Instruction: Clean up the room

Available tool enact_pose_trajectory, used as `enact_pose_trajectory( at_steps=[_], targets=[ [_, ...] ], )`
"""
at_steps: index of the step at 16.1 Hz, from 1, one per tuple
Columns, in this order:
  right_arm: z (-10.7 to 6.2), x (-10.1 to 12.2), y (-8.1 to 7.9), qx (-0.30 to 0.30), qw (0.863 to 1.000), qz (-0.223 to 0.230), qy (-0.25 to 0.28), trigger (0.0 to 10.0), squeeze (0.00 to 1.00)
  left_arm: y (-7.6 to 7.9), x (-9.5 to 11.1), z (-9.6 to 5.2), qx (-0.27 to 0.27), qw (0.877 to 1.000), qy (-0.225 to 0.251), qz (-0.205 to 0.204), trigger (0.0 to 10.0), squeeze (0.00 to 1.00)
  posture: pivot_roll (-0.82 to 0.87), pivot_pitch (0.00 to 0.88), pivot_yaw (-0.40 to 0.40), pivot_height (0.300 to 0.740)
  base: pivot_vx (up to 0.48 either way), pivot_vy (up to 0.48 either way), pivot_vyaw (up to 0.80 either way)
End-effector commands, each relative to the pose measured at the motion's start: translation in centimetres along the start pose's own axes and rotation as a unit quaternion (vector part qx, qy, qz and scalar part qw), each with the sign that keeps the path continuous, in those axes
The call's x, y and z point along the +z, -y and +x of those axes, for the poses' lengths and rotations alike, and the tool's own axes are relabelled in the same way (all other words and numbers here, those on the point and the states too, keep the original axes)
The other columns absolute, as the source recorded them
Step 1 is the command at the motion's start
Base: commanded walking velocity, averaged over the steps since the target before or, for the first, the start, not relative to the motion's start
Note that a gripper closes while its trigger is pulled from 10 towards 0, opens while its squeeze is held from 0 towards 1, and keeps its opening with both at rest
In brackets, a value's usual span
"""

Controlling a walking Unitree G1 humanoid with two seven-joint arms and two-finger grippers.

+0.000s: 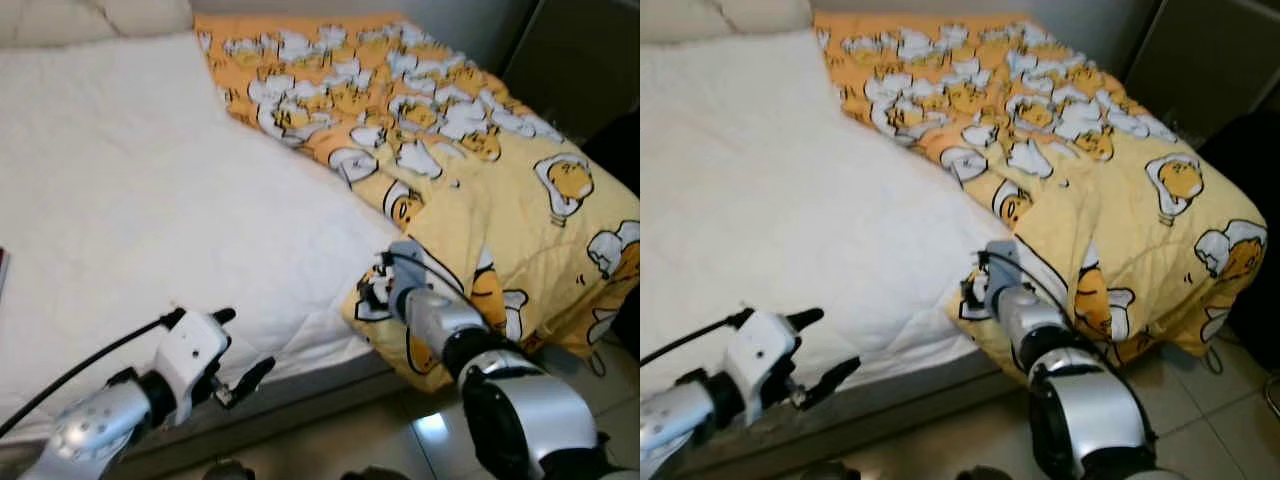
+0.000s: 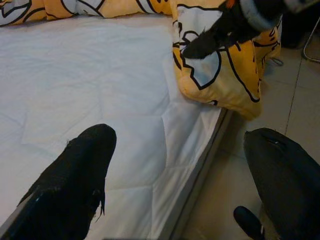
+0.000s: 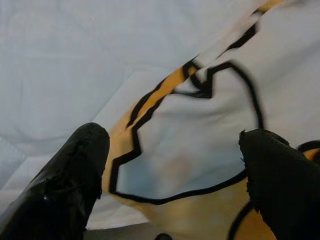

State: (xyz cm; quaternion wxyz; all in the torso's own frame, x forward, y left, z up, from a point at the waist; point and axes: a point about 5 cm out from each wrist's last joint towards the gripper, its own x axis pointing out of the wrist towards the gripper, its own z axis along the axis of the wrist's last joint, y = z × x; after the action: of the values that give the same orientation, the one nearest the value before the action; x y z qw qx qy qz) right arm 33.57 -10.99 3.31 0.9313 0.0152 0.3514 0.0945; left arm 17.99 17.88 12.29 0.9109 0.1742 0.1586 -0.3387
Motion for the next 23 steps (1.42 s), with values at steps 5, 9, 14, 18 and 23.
enact_pose_trajectory(
  at_steps=[5, 9, 14, 18, 23],
  targets=[
    [0.1, -0.2, 0.0, -0.011, 1.000, -0.017, 0.009, 10.0, 0.00, 0.2, 1.9, -3.1, 0.042, 0.999, -0.002, 0.012, 10.0, 0.51, 0.17, 0.227, -0.124, 0.740, 0.000, 0.000, 0.00],
    [0.1, 0.6, -0.1, -0.008, 0.999, -0.010, 0.030, 0.0, 0.00, 1.6, 2.8, -6.1, 0.053, 0.998, -0.026, 0.013, 10.0, 0.51, 0.24, 0.245, -0.137, 0.740, 0.000, 0.000, 0.00],
    [-0.1, 1.8, 0.2, -0.011, 0.999, -0.017, 0.049, 0.0, 0.00, 2.5, 3.0, -7.5, 0.051, 0.998, -0.035, 0.007, 10.0, 0.51, 0.25, 0.255, -0.141, 0.740, 0.000, 0.000, 0.00],
    [-0.2, 2.3, 0.5, -0.011, 0.998, -0.027, 0.055, 0.0, 0.00, 2.9, 2.9, -7.6, 0.048, 0.998, -0.029, -0.001, 10.0, 0.51, 0.26, 0.236, -0.143, 0.740, 0.000, 0.000, 0.00],
    [-0.2, 2.6, 0.9, -0.015, 0.998, -0.025, 0.058, 0.0, 0.00, 2.8, 3.2, -7.4, 0.043, 0.999, -0.022, 0.001, 10.0, 0.51, 0.26, 0.241, -0.140, 0.740, 0.000, 0.000, 0.00]
  ],
)
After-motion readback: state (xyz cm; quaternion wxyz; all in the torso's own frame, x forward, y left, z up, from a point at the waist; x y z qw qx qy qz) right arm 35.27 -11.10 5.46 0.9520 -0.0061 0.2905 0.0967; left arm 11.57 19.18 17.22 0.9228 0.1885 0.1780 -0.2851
